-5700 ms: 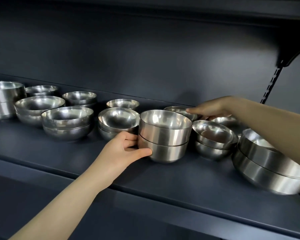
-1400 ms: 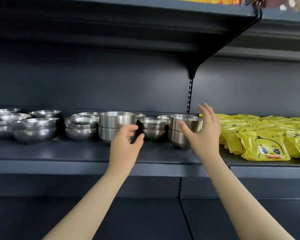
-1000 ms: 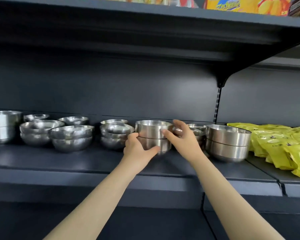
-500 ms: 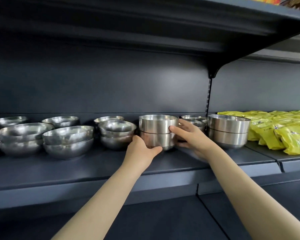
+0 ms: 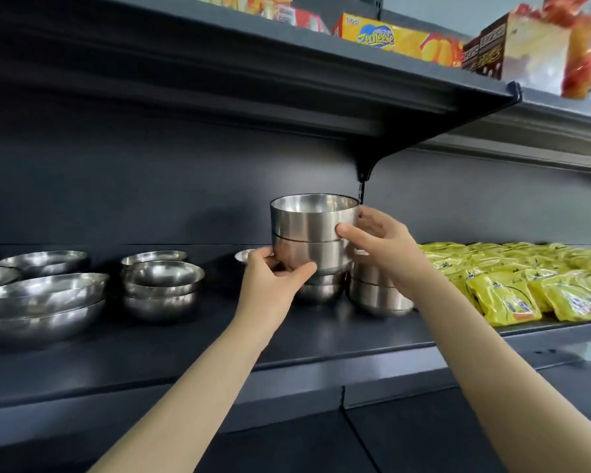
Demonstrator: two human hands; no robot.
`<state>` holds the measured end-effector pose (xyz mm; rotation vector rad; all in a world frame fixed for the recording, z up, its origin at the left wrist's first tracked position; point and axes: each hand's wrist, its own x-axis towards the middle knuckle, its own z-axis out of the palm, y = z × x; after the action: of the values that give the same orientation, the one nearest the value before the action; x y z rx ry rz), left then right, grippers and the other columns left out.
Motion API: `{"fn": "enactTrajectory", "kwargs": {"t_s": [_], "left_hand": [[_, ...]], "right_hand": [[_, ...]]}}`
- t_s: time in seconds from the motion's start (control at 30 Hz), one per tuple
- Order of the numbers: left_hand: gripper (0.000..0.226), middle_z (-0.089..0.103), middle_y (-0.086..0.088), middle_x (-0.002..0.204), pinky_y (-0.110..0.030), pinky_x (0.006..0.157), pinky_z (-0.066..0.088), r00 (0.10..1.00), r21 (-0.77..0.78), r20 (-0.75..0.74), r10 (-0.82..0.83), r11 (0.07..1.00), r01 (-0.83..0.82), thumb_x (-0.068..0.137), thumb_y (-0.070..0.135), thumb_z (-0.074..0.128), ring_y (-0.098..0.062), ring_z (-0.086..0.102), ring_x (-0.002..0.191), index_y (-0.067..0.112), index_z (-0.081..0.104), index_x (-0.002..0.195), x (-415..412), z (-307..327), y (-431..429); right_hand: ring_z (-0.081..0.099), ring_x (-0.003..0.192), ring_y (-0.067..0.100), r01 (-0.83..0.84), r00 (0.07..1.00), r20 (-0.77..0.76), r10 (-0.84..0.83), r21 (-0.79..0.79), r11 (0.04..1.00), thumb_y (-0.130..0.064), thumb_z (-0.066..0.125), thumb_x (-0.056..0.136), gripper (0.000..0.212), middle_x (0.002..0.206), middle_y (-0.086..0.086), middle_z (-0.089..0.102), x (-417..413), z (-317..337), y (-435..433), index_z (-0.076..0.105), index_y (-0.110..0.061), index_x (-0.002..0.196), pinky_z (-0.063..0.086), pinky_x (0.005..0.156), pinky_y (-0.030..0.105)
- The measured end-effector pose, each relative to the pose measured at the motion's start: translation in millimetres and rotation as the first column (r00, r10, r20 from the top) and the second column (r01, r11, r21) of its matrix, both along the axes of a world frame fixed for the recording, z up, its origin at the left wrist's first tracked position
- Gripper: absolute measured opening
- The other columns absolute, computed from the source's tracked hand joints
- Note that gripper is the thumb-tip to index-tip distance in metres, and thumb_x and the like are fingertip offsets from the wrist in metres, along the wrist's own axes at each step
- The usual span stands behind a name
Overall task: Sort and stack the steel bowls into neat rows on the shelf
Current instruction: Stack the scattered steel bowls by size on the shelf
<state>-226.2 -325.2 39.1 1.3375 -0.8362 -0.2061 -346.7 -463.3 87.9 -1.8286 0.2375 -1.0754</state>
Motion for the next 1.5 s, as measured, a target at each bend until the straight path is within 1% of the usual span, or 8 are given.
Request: {"fn": "enactTrajectory", "kwargs": {"t_s": [0.13,0.3,0.47,0.6,0.8,1.03,1.2,1.5], "left_hand": [[0.058,0.064,0.012,0.108,-0.013,0.069,0.044,0.998,-0.023,0.017,-0.063,0.998,0.063,0.074,0.034,0.081,-0.001,0.062,0.095,0.024,0.054,0.124,-28,6,-50],[0.047,0.061,0.009,0.116,-0.016,0.076,0.044,0.997,-0.074,0.063,-0.033,0.997,0.038,0.075,0.033,0.08,-0.002,0.058,0.101,0.036,0.054,0.114,-53,9,-96],[0.063,0.06,0.014,0.122,-0.014,0.075,0.04,0.992,-0.039,0.106,0.061,0.998,-0.058,0.073,0.042,0.08,-0.006,0.054,0.112,0.033,0.054,0.13,-62,10,-117],[0.065,0.059,0.014,0.124,-0.017,0.083,0.043,0.99,-0.011,0.107,0.093,0.996,-0.092,0.072,0.043,0.081,-0.007,0.054,0.116,0.031,0.055,0.13,-58,-3,-127],[0.072,0.045,0.013,0.128,-0.036,0.111,0.035,0.956,0.039,0.216,0.199,0.976,-0.213,0.068,0.057,0.077,-0.011,0.037,0.129,0.031,0.058,0.131,-56,-14,-135],[0.074,0.046,0.008,0.134,-0.024,0.096,0.046,0.928,0.147,0.343,0.146,0.967,-0.206,0.078,0.04,0.076,-0.009,0.052,0.116,0.021,0.044,0.141,-64,-30,-122],[0.038,0.059,0.009,0.11,-0.009,0.069,0.04,0.949,0.221,0.271,0.162,0.949,-0.225,0.078,0.042,0.076,-0.005,0.056,0.097,0.028,0.051,0.103,-65,-34,-121],[0.061,0.058,0.009,0.127,-0.02,0.087,0.044,0.967,0.316,0.248,0.055,0.939,-0.134,0.08,0.036,0.075,-0.006,0.058,0.109,0.018,0.053,0.134,-66,-30,-115]], "right_hand": [[0.067,0.095,0.003,0.041,0.999,0.026,-0.039,-0.072,0.997,-0.037,0.079,0.075,0.048,0.116,-0.005,0.069,-41,13,-38,0.065,-0.024,0.12,0.056,0.075,0.022],[0.065,0.11,0.015,0.106,0.992,0.082,-0.098,-0.095,0.99,-0.047,0.08,0.072,0.055,0.115,-0.006,0.071,-63,10,-83,0.066,-0.025,0.12,0.051,0.097,0.044],[0.06,0.119,0.022,0.088,0.991,0.107,-0.083,-0.045,0.995,-0.069,0.081,0.056,0.091,0.124,-0.004,0.066,-64,-2,-117,0.058,-0.024,0.131,0.045,0.105,0.048],[0.063,0.114,0.025,0.059,0.992,0.111,-0.055,-0.033,0.998,-0.062,0.08,0.063,0.073,0.118,-0.004,0.07,-59,-15,-125,0.064,-0.025,0.124,0.047,0.103,0.04],[0.067,0.092,-0.003,0.018,0.99,0.136,-0.021,0.023,1.0,-0.03,0.071,0.086,0.033,0.109,-0.006,0.072,-55,-31,-133,0.067,-0.02,0.117,0.048,0.075,0.008],[0.063,0.112,0.02,0.01,0.973,0.232,-0.016,0.028,1.0,-0.047,0.065,0.086,0.037,0.116,-0.002,0.069,-37,-47,-130,0.064,-0.031,0.12,0.049,0.1,0.04],[0.066,0.107,0.014,-0.011,0.967,0.252,-0.025,0.137,0.99,-0.044,0.06,0.091,0.038,0.113,-0.003,0.071,-28,-65,-130,0.06,-0.026,0.125,0.053,0.094,0.039],[0.056,0.124,0.024,0.08,0.965,0.226,-0.134,0.237,0.968,-0.066,0.068,0.074,0.08,0.132,0.011,0.06,-40,-65,-133,0.055,-0.012,0.131,0.043,0.106,0.043]]}}
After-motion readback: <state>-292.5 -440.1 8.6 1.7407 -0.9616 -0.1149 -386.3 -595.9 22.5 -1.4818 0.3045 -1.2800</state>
